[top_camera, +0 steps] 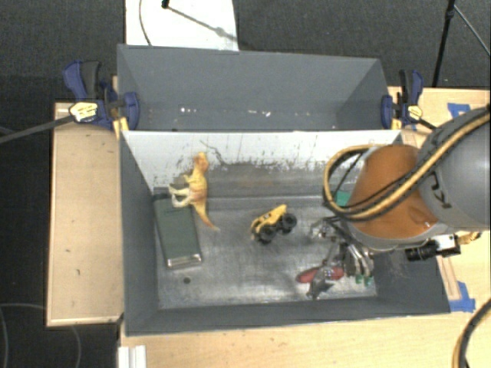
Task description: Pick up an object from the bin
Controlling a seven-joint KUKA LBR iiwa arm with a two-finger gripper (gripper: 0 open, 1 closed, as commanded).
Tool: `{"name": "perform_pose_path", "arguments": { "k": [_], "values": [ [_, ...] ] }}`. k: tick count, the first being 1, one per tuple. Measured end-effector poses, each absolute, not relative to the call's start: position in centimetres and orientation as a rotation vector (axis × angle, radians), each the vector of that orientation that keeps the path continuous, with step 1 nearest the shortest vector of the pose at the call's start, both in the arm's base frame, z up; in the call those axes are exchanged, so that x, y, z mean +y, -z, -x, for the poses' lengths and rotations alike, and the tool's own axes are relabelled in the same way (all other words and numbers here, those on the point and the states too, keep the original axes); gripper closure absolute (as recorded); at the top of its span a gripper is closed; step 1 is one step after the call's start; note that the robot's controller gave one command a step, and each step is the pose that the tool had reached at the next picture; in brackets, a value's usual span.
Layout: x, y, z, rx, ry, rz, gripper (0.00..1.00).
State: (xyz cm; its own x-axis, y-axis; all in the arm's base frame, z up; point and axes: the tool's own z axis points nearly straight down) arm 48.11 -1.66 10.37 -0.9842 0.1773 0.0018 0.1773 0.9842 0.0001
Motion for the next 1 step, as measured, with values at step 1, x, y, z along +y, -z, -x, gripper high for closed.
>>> {"name": "perform_pose_path", "arguments": {
  "k": [1],
  "values": [
    [-2.87,-7.27,-49.46,-3.14,0.001,0.212,1.0]
  ]
}}
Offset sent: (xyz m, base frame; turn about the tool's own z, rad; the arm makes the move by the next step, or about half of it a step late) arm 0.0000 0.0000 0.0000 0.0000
